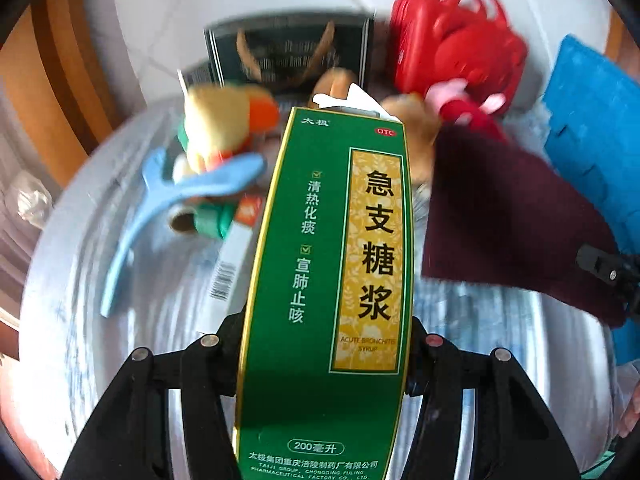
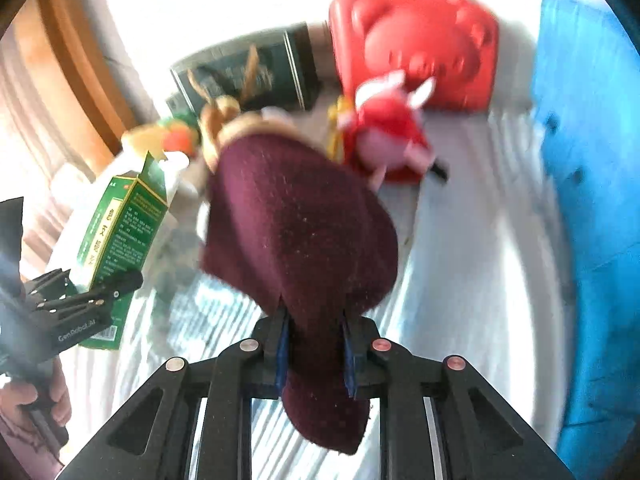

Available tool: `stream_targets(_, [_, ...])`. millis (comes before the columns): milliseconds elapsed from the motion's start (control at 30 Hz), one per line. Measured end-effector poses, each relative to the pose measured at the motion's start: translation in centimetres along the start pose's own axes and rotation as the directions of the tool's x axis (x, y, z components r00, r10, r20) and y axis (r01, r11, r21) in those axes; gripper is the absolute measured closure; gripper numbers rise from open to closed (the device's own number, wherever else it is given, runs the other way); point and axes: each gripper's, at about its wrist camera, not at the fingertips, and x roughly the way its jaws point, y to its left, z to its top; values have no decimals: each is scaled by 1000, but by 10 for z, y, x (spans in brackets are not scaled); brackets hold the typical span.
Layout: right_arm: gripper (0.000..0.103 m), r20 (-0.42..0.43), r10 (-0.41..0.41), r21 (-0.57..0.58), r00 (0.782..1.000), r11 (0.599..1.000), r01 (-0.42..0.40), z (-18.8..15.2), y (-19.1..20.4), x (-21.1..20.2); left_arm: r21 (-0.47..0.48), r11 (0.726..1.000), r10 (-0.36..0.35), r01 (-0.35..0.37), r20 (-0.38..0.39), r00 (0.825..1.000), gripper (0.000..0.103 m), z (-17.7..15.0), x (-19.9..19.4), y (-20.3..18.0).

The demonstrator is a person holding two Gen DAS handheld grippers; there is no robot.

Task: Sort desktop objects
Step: 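Lift the green box with left tool while right tool lifts the maroon cloth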

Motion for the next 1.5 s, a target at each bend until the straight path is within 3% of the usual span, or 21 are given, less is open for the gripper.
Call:
stream_targets(67, [83, 64, -13, -9, 998, 1000, 13, 11, -1, -14, 4, 1000, -9, 9, 50, 999, 49, 0, -25, 9])
stream_targets(133, [84, 119, -18, -10, 993, 1000, 19, 11, 7, -35, 10, 1000, -17, 16, 82, 996, 49, 15, -56, -19])
stream_targets(233, [89, 211, -38, -19, 977, 999, 43, 18, 13, -80, 34, 999, -34, 30, 131, 991, 49, 10, -89, -37])
stream_targets(300, [101, 268, -50, -23, 962, 998, 58, 21, 15, -115, 46, 998, -53, 46, 160, 986, 49, 13, -103, -50])
stream_targets(333, [102, 296, -62, -26, 953, 997, 73, 23, 16, -130, 53, 997, -58, 50, 170, 984, 49, 14, -105, -58])
stream_targets(500, [101, 251, -87, -36, 964, 994, 99, 21, 7, -140, 69, 996, -59, 48, 157, 986, 48, 5, -110, -80])
stream_targets(533, [96, 229, -102, -29, 968, 993, 111, 13, 3, -135, 66, 997, -57, 48, 142, 988, 48, 0, -108, -81])
stream_targets(600, [74, 172, -103, -17, 980, 994, 108, -3, -5, -120, 57, 997, -49, 44, 94, 994, 48, -14, -95, -80])
stream_targets(667, [6, 98, -114, -5, 989, 993, 115, -24, -15, -98, 50, 998, -30, 28, 35, 999, 48, -32, -76, -78])
stream_targets(700, [0, 65, -110, 5, 992, 994, 110, -36, -20, -87, 48, 999, -9, 9, 3, 1000, 48, -43, -66, -76])
stream_targets(900, [0, -169, -100, 61, 980, 992, 111, -98, -37, -20, 6, 999, 42, -42, -194, 980, 48, -102, -11, -56])
stream_targets(1067, [0, -257, -88, 113, 962, 986, 121, -134, -33, 14, 40, 999, 39, -29, -258, 965, 48, -127, 7, -66])
stream_targets(1200, [0, -258, -137, 109, 956, 979, 170, -132, -20, 35, 82, 997, 26, -3, -271, 962, 48, -137, 14, -79])
stream_targets(1267, [0, -294, -203, 108, 934, 964, 243, -137, -25, 58, 107, 994, 15, 13, -266, 964, 48, -135, 13, -83])
stream_targets(1300, [0, -219, -227, 102, 949, 962, 254, -136, -25, 56, 113, 993, 11, 20, -264, 964, 48, -135, 13, -84])
stream_targets(1367, [0, -185, -229, 133, 956, 958, 255, -137, -33, 56, 120, 992, 0, 33, -263, 965, 48, -134, 12, -85])
stream_targets(1467, [1, -198, -224, 117, 954, 961, 250, -136, -36, 57, 120, 991, -18, 51, -264, 964, 48, -136, 10, -84])
stream_targets(1500, [6, -195, -227, 111, 954, 962, 251, -135, -37, 53, 120, 991, -22, 56, -265, 964, 48, -136, 9, -82])
